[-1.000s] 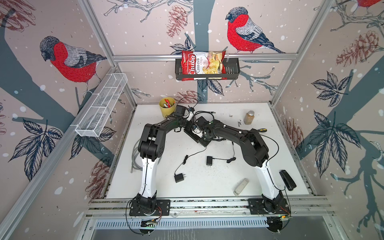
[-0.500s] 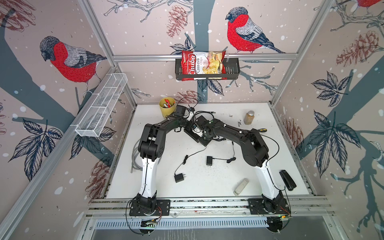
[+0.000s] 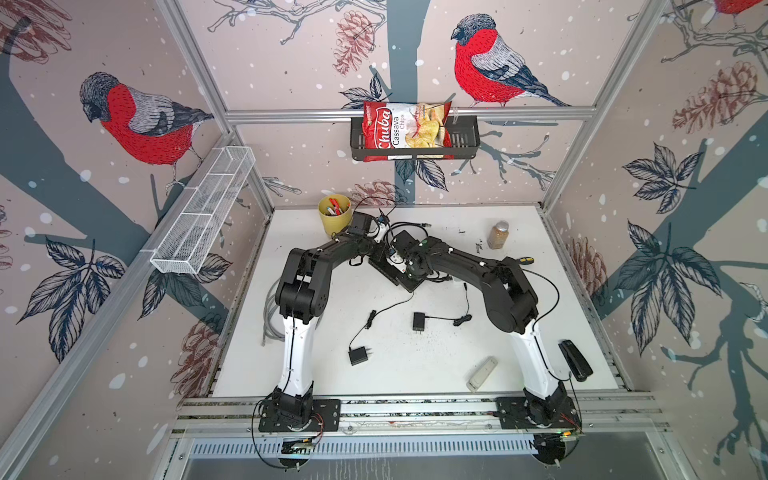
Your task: Insert the plug into the switch port
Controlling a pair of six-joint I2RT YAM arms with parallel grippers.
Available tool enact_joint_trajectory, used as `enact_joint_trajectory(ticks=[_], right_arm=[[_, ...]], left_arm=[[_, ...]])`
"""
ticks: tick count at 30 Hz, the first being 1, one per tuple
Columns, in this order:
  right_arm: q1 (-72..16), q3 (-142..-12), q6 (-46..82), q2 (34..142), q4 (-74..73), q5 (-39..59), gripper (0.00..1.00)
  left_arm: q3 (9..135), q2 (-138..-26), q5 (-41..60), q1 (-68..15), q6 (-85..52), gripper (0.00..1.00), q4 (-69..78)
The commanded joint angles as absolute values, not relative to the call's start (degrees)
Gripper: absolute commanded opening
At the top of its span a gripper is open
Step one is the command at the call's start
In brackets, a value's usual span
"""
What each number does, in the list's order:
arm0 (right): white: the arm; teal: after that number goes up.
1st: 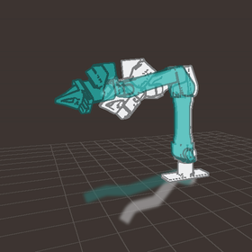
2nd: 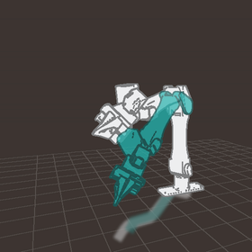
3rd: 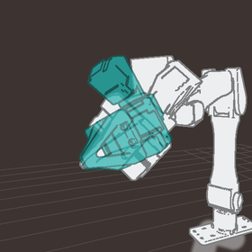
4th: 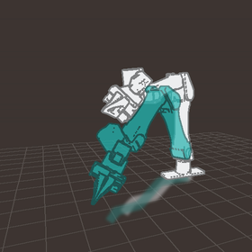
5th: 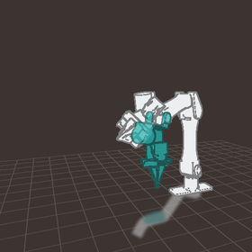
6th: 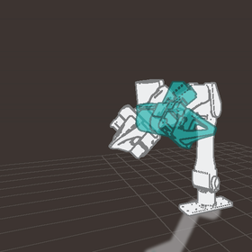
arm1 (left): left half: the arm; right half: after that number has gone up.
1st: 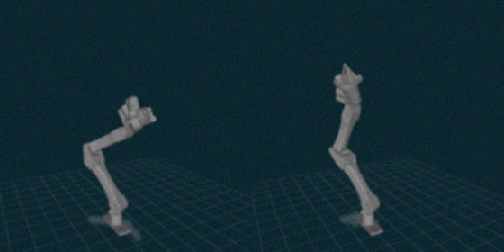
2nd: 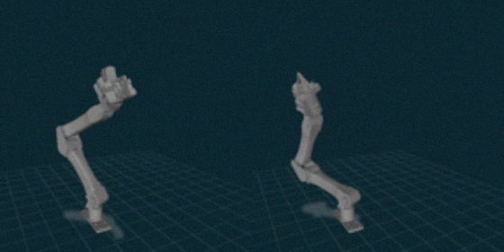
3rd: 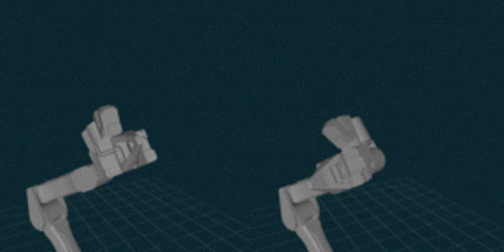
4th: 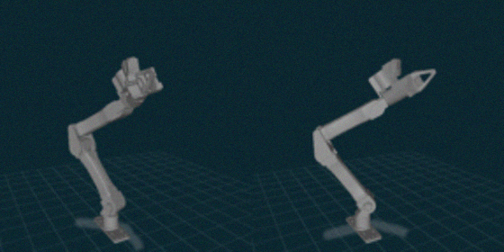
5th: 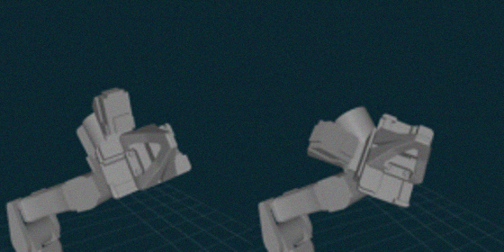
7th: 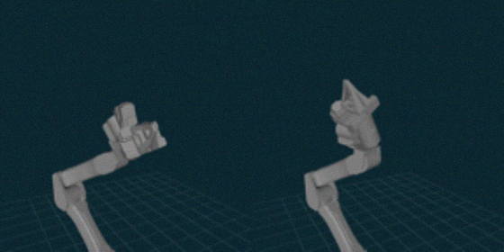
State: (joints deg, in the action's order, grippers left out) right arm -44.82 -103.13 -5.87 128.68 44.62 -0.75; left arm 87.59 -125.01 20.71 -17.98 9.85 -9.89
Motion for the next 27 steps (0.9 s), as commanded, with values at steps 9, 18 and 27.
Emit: enact_joint_trajectory(ticks=[9, 18, 27], right_arm=[[-44.82, -104.45, -3.13, 128.21, 22.42, -1.75, 0.03], [-44.91, -105.34, -1.00, 129.11, 20.52, -0.61, 0.03], [-44.82, -106.82, 0.34, 130.42, 18.84, -0.52, 0.04]], left_arm=[[85.34, -124.89, 31.65, -20.65, 9.19, 0.31, -24.43], [83.61, -125.24, 34.13, -20.91, 5.92, 0.29, -24.04], [82.93, -125.06, 36.34, -21.18, 5.75, 0.27, -25.57]])
